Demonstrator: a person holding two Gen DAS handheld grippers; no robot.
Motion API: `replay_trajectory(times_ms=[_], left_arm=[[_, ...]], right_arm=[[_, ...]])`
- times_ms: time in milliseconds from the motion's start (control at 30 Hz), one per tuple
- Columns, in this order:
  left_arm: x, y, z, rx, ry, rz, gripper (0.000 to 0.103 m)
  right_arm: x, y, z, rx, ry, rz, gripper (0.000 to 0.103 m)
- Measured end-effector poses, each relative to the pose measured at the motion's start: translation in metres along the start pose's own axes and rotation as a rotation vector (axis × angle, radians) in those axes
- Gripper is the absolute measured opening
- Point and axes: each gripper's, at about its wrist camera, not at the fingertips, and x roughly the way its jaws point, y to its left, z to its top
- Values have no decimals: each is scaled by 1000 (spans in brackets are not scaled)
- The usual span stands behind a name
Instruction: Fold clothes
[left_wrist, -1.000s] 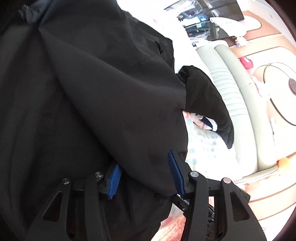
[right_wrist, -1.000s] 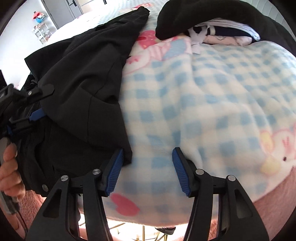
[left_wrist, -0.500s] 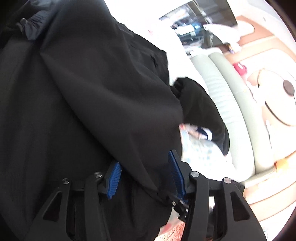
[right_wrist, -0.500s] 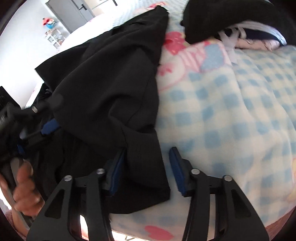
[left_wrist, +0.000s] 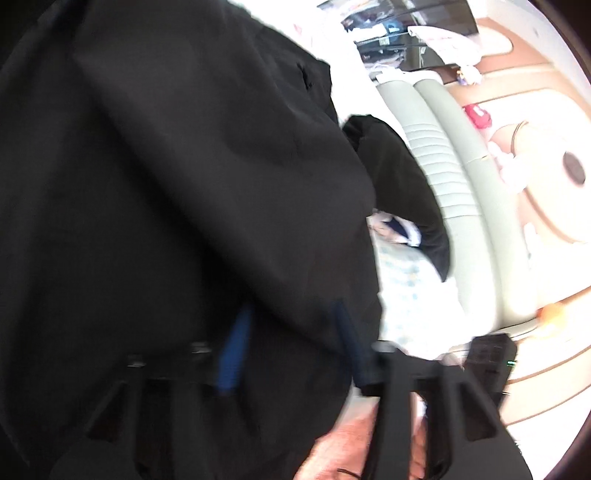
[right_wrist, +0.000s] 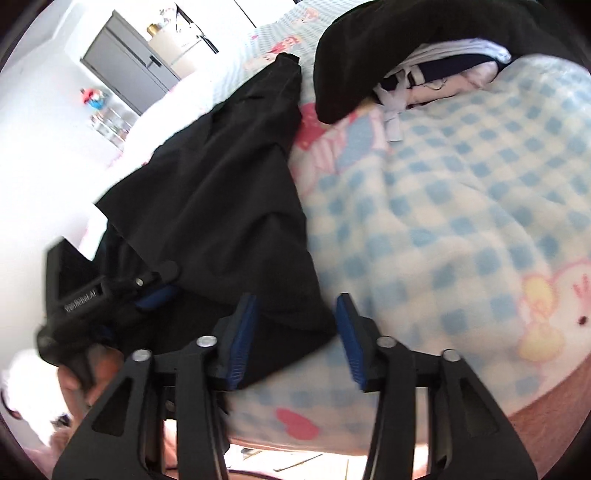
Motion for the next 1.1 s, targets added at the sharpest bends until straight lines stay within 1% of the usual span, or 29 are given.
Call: replay_trajectory(times_ms=[33, 67, 100, 133, 167, 200, 233, 267, 300, 333, 367, 433, 500, 533, 567, 633, 667, 700, 733, 767, 800, 833, 900, 933, 967, 1000, 1033, 1067, 1100], left_arm=[[8, -6, 2, -1, 1, -1, 57], [11, -13, 5, 19, -7, 22, 57], [14, -19, 9, 45, -18, 52, 57], [21, -27, 13, 61, -45, 86, 55], [30, -34, 18, 74, -76, 122, 52], [31, -35, 18, 76, -85, 139, 32], [30, -35, 17, 75, -88, 151, 15], [28, -34, 16, 74, -90, 163, 15], [27, -33, 15, 73, -93, 174, 13], [26, -37, 9, 88, -99, 182, 11], [26, -42, 2, 107, -105, 188, 11], [22, -48, -12, 133, -117, 194, 11], [21, -44, -22, 113, -105, 183, 11], [16, -33, -26, 100, -74, 199, 15], [10, -20, -31, 88, -38, 220, 15], [8, -10, -32, 75, 16, 205, 15], [3, -11, -32, 81, 31, 189, 17], [-3, -14, -32, 98, 44, 174, 26], [-11, -20, -33, 123, 49, 163, 35], [-18, -28, -34, 159, 45, 163, 36], [-27, -38, -35, 207, 30, 172, 37], [-36, -49, -35, 255, 3, 199, 40], [-53, -71, -31, 344, -79, 274, 45], [-61, -82, -29, 388, -121, 312, 46], [-65, -90, -25, 421, -154, 322, 48], [-66, -94, -18, 445, -173, 314, 52], [-62, -96, -10, 458, -177, 314, 52], [-56, -97, -1, 462, -169, 329, 52], [-47, -99, 6, 468, -160, 326, 52]], right_arm=[[9, 4, 5, -13, 18, 5, 59], [19, 7, 4, -22, 49, 12, 63], [29, 9, 1, -30, 82, 21, 63], [53, 17, 3, -23, 111, 39, 65], [62, 19, 2, -19, 112, 37, 64], [66, 19, -1, -18, 106, 28, 61], [69, 18, -4, -16, 99, 19, 47], [68, 18, -6, -19, 84, 15, 36], [62, 18, -8, -27, 67, 18, 30], [56, 19, -9, -35, 50, 23, 21], [50, 20, -10, -46, 36, 19, 16], [37, 23, -10, -57, 7, -26, 14], [26, 22, -9, -54, -19, -53, 14], [26, 18, -10, -37, -15, -58, 14], [29, 13, -11, -14, -6, -60, 16], [34, 4, -15, 13, 28, -68, 17], [37, 0, -17, 26, 45, -72, 17], [36, 0, -17, 28, 51, -66, 18], [32, 2, -15, 14, 51, -65, 22], [25, 5, -13, 0, 39, -69, 29], [17, 6, -10, -10, 20, -67, 31], [8, 7, -7, -19, 1, -62, 33], [-6, 10, 4, -34, -29, -39, 34], [-10, 12, 11, -49, -41, -27, 35], [-13, 16, 19, -67, -53, -14, 40], [-13, 18, 26, -84, -59, -3, 42], [-5, 19, 31, -88, -46, 1, 43], [4, 20, 35, -90, -27, 3, 43], [13, 20, 39, -91, -8, 6, 43]])
